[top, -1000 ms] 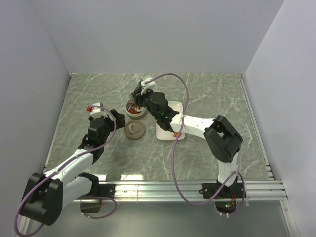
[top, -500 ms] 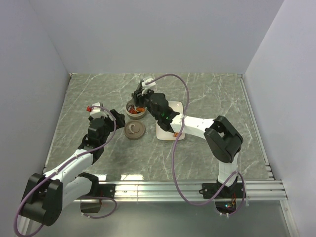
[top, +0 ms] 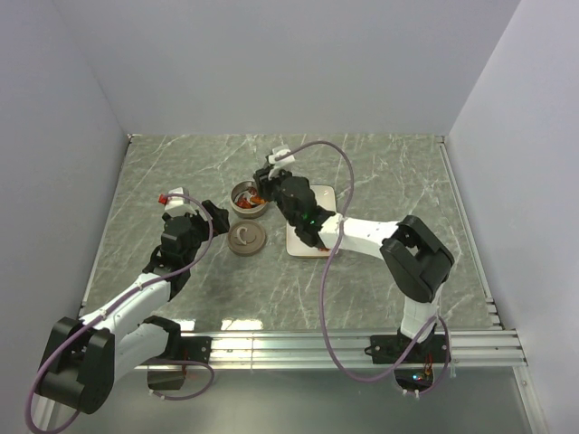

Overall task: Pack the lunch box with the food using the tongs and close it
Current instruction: Place the food into the lunch box, then pick up the food using the clamp

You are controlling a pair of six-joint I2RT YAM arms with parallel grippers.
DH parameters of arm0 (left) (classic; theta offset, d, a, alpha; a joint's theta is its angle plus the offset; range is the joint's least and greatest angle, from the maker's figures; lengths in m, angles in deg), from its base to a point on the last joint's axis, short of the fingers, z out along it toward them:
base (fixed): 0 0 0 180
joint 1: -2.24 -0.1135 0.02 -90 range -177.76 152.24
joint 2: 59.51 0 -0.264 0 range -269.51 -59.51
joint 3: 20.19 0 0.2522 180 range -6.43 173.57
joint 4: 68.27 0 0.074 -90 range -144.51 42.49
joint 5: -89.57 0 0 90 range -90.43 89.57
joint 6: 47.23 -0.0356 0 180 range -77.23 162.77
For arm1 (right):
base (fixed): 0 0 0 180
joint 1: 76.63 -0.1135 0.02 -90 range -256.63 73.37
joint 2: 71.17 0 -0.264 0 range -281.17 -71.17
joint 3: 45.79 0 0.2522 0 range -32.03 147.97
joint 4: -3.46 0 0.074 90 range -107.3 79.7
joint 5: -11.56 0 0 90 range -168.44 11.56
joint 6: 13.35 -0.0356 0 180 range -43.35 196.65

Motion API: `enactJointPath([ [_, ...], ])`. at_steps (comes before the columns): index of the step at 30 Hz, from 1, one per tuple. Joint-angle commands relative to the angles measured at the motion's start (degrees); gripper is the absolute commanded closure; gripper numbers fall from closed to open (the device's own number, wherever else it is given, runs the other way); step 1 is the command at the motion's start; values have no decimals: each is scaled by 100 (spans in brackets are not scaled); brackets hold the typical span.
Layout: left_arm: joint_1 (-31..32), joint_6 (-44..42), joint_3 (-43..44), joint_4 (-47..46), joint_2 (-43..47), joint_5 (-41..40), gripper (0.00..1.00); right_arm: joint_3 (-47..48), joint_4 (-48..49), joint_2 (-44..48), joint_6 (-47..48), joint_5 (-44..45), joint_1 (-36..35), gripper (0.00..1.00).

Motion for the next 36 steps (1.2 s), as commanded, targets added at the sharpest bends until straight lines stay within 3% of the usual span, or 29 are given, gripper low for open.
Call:
enactJointPath([
  [1,-18,-7,148,-191,67,8,1,-344,313,406,73,428,24,50],
  [19,-18,-7,166,-183,58,-18,1,-1980,648,2094,213,1245,103,51],
  [25,-18,-24,183,-200,14,-10,1,-2436,-107,2586,-111,2009,94,51],
  [36,-18,-16,166,-182,50,-1,1,-2947,-2533,3764,-1614,3311,-204,50],
])
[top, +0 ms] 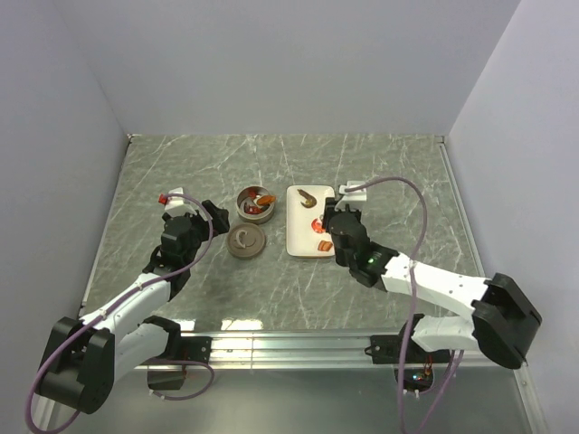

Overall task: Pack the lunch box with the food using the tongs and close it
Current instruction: Pick up the food using the clamp

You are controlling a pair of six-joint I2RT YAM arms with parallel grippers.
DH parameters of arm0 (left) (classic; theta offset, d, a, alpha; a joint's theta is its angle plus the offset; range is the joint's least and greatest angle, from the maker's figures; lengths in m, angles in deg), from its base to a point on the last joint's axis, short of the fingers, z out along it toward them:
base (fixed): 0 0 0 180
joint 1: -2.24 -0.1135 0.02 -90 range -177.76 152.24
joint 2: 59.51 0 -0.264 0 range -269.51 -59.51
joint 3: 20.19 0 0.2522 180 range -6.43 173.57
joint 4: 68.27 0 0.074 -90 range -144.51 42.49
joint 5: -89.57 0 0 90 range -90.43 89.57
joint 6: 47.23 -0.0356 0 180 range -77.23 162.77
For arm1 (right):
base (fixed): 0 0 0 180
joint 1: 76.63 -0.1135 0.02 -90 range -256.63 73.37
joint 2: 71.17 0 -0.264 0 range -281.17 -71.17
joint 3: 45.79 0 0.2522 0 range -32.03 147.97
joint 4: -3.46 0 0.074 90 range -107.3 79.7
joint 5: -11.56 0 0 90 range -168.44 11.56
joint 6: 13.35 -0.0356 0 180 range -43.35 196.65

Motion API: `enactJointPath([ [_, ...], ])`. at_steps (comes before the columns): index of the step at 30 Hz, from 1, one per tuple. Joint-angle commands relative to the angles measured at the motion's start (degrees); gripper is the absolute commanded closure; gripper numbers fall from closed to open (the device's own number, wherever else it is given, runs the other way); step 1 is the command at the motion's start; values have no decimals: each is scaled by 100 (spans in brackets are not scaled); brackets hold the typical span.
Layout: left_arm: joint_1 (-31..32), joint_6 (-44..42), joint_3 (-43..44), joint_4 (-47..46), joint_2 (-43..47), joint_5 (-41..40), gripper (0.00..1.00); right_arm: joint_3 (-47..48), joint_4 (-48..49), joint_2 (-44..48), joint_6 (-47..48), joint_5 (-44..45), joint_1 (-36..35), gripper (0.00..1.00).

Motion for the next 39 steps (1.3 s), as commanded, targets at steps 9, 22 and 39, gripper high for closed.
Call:
enactJointPath([
  [9,-18,-7,148,-180,113,17,1,-10,-831,211,-941,728,-209,47],
  [22,-18,-60,157,-321,-27,78,1,298,-312,-617,-1371,693,-95,47],
  [39,-18,-68,174,-303,-27,61,0,-370,-531,833,-906,949,-736,49],
])
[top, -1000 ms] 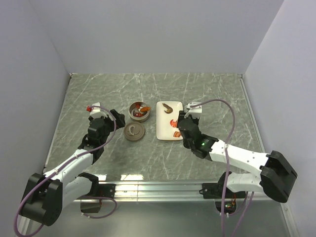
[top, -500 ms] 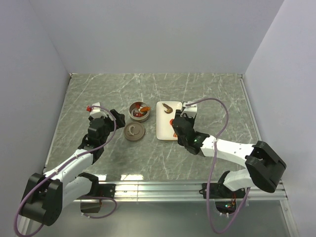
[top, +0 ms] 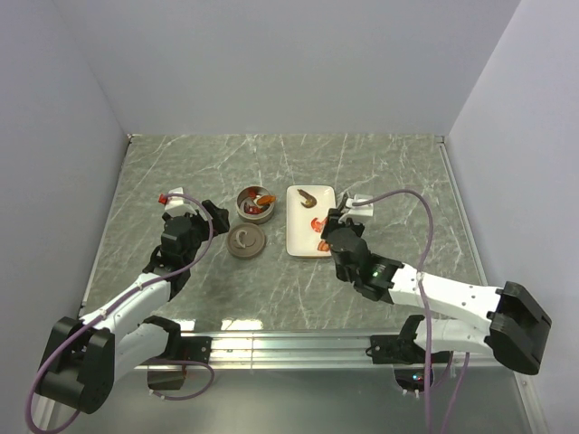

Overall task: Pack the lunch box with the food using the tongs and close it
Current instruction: Pick up the food using the clamp

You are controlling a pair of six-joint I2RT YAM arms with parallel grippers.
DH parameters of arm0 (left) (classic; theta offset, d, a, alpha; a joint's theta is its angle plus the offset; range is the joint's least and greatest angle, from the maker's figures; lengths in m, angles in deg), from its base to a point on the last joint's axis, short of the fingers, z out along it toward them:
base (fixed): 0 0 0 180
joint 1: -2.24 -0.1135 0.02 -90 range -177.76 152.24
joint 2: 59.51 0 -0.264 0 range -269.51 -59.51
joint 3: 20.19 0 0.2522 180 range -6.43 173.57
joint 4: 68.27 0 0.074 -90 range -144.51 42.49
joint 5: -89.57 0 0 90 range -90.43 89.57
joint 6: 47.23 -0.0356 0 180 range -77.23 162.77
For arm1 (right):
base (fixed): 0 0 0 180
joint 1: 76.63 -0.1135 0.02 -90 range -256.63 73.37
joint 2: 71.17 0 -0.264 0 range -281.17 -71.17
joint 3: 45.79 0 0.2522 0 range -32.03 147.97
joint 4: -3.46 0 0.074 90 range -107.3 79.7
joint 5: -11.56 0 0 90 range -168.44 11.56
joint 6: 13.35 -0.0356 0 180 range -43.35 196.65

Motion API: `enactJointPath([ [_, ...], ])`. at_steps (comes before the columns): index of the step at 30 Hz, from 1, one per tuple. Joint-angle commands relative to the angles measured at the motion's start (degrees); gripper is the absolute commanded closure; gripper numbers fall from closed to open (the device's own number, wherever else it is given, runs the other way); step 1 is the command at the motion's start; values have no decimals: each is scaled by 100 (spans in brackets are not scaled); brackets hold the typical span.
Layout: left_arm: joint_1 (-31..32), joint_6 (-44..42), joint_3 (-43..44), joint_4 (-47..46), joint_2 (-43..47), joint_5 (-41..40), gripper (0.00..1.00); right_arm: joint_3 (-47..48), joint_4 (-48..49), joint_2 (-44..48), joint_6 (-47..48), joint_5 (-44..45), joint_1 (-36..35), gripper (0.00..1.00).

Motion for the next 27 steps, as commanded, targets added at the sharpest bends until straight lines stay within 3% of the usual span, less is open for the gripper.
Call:
enactJointPath([
  [1,-18,-55,183,-277,-30,56,1,-116,33,300,71,-157,-74,49],
  [10,-18,-55,183,-277,-47,56,1,-266,85,398,326,-827,-101,48],
  [27,-18,-64,183,-286,-47,56,1,85,-55,-595,502,-941,-48,46],
])
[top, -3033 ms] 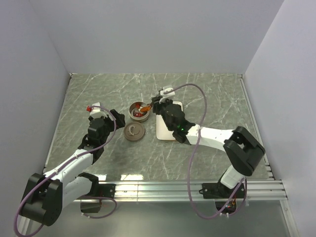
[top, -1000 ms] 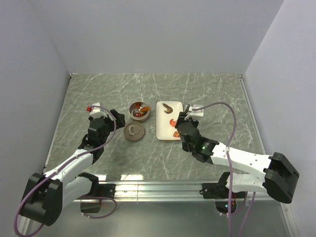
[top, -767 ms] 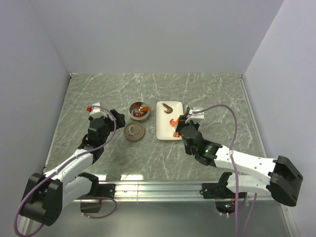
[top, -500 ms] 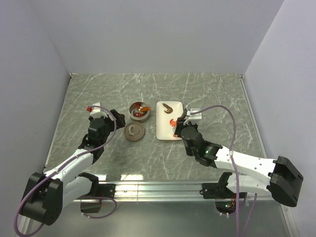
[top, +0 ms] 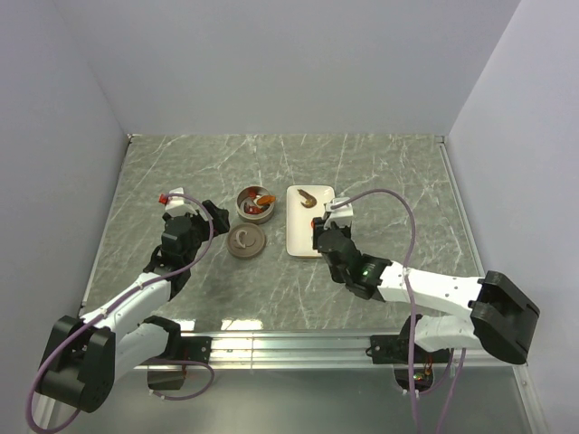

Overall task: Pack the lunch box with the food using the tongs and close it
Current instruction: Pick up the food using the clamp, then place the food into the lunch box

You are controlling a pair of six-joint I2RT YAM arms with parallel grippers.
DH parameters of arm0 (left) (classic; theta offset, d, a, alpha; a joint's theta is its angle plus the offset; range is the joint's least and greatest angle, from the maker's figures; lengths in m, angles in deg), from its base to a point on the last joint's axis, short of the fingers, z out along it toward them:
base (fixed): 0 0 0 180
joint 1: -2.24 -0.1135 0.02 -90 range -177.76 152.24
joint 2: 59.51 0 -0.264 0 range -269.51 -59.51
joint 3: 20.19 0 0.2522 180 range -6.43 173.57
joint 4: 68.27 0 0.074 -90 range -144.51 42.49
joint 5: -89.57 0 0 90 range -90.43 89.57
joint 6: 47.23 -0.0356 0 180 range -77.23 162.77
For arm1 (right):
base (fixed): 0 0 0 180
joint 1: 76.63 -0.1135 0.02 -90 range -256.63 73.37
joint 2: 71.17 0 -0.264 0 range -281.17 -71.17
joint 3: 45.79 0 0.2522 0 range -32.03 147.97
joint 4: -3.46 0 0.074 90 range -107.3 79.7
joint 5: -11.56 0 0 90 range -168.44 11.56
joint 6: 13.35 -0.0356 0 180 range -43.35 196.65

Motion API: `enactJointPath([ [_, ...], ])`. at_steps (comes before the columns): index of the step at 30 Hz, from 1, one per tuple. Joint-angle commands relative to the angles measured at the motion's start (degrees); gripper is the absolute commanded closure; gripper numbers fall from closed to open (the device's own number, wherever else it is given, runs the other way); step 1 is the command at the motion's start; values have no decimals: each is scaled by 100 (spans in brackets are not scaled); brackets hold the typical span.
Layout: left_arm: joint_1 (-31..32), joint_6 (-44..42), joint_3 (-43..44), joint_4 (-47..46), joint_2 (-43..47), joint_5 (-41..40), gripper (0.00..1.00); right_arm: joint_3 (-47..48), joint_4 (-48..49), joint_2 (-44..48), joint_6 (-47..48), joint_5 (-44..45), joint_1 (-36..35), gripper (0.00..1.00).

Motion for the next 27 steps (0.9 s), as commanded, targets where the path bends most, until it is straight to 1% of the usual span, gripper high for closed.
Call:
enactJointPath([
  [1,-9,-70,183,-286,-6,56,1,234,-51,-111,69,7,18,47],
  [5,-18,-70,192,-286,12,48,1,270,-192,-6,25,-28,18,62],
  [7,-18,-70,192,-277,12,47,1,287,-280,56,8,-54,18,64],
  [8,-18,-62,192,-277,21,39,1,296,-323,109,25,-46,18,67],
  [13,-18,-71,201,-286,-14,48,1,541,-306,162,236,-46,18,68],
  [19,-18,-62,192,-277,-6,39,1,1279,343,-13,947,-449,18,68],
  [22,-18,-62,192,-277,12,48,1,1771,730,-391,1273,-836,35,68],
  [24,-18,-71,192,-286,3,65,1,2149,1002,-777,1431,-1195,53,68],
  [27,-18,-62,183,-286,3,74,1,2719,1275,-1392,1554,-1477,97,68],
])
